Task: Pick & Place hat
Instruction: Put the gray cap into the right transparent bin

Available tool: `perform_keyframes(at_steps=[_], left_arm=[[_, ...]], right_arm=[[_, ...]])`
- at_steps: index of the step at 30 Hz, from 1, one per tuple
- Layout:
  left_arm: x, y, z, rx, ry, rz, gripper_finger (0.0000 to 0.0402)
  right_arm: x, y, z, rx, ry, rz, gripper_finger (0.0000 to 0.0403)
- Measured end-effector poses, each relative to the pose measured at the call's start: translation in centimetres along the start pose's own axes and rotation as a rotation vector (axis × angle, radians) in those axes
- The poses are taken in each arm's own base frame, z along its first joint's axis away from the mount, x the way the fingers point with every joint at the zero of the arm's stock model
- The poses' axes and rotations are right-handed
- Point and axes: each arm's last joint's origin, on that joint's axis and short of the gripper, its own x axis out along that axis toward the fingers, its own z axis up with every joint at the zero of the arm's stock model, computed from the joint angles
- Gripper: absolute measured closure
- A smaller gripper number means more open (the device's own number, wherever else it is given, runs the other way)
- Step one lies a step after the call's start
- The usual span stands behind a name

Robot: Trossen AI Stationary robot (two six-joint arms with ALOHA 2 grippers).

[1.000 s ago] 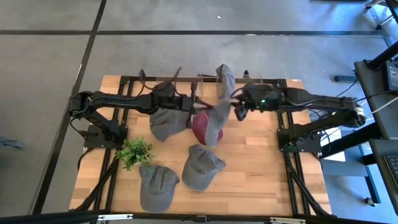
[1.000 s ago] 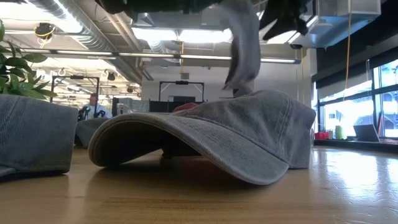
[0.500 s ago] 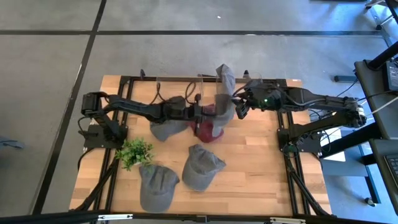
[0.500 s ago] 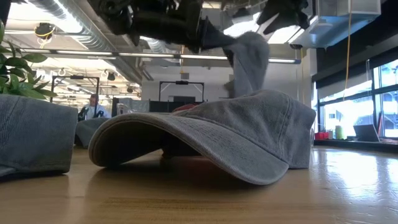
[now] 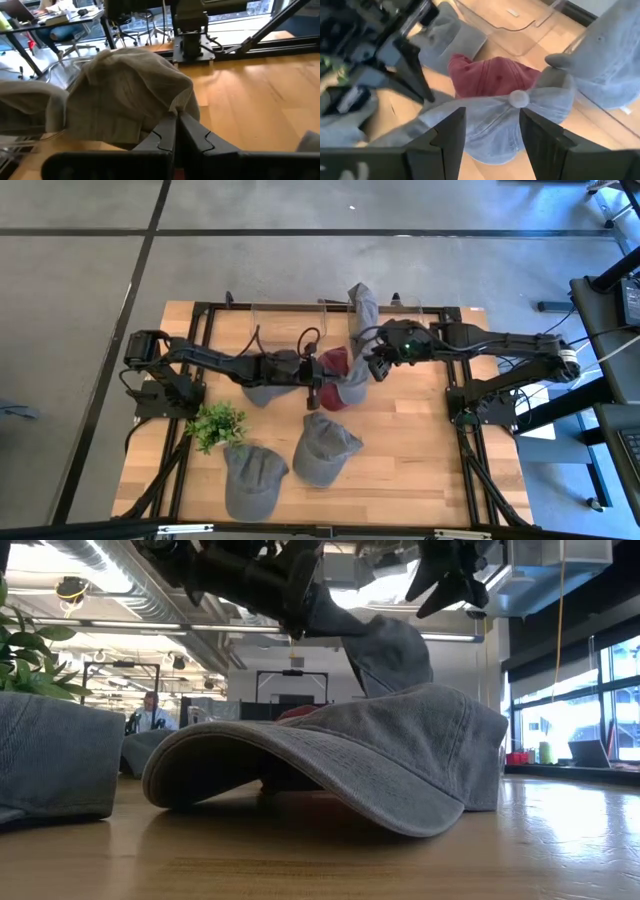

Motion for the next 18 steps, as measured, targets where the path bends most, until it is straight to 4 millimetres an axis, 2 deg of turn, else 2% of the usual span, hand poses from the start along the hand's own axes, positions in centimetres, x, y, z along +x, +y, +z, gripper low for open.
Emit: perform_keyframes(at_steps=[10, 18], left_arm=[[-0.1, -0.5, 0.0, 0.063, 0.004, 0.021, 0.0398], [-0.1, -0.5, 0.0, 0.077, 0.004, 0.02, 0.0398]], right_arm=[[1.7, 0.3, -0.3, 0.221, 0.062, -0.008, 0.0218], [3.1, 0.5, -0.5, 0.295, 0.094, -0.04, 0.0218]])
